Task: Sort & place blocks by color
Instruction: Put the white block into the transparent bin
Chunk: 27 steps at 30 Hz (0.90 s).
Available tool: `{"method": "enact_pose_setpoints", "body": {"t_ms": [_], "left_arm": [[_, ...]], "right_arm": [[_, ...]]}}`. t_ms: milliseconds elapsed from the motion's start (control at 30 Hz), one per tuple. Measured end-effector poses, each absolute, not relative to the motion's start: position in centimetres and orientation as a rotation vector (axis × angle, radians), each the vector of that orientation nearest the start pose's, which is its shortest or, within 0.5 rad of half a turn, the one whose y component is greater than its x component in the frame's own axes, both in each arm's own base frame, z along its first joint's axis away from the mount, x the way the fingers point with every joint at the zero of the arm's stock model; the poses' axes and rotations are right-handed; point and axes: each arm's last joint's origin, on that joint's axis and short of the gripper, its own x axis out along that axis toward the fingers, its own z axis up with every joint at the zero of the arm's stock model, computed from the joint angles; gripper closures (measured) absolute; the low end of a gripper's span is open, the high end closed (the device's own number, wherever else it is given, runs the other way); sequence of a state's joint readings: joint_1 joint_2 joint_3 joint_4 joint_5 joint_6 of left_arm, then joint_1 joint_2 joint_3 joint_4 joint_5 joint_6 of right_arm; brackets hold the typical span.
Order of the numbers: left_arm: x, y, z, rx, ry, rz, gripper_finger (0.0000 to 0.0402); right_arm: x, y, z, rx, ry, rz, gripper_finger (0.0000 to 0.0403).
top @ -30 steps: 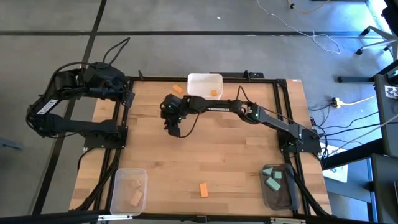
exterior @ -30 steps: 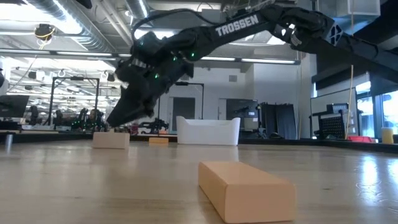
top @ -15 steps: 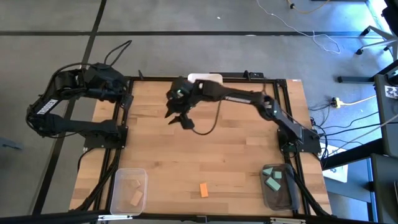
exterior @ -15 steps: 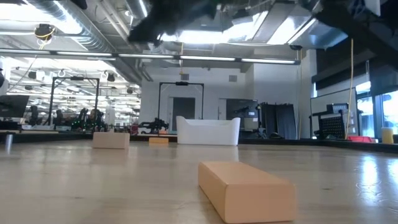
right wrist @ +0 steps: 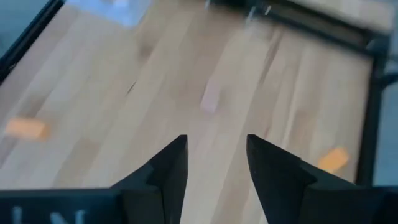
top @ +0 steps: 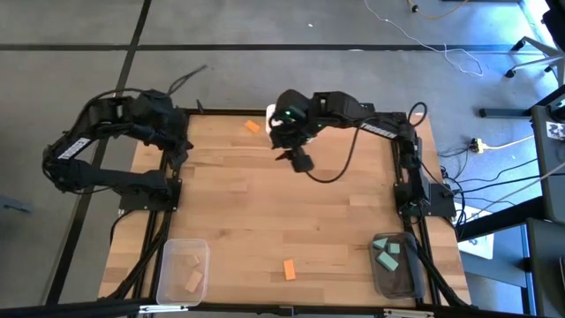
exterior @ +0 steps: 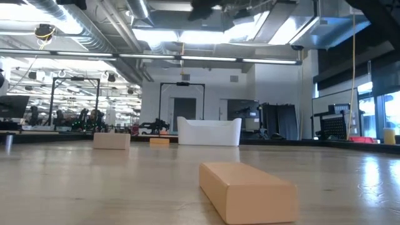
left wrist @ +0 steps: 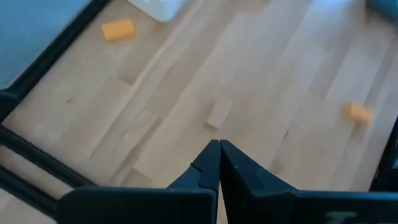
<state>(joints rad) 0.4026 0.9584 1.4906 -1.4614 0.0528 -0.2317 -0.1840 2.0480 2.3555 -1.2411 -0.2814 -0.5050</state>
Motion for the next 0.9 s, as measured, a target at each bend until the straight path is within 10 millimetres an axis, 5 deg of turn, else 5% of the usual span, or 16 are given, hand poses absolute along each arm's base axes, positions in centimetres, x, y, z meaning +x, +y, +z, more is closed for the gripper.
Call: {"method": "enact_pose_setpoints", "body": {"t_ms": [200, 533, 900], "left_arm": [[12.4, 5.1, 40.8, -0.321, 0.996, 0.338, 0.0401], [16.2, 6.3, 38.6, -0.241, 1.194, 0.121, 0.0401], [17.3, 5.8, 38.2, -0.205, 1.204, 0.028, 0.0401]], "right_arm": [[38.2, -6.7, 39.2, -0.187, 1.040, 0.346, 0.0238], [37.2, -6.7, 38.8, -0.140, 1.144, 0.359, 0.0238], [36.9, -8.5, 38.9, -0.062, 1.148, 0.268, 0.0238]]}}
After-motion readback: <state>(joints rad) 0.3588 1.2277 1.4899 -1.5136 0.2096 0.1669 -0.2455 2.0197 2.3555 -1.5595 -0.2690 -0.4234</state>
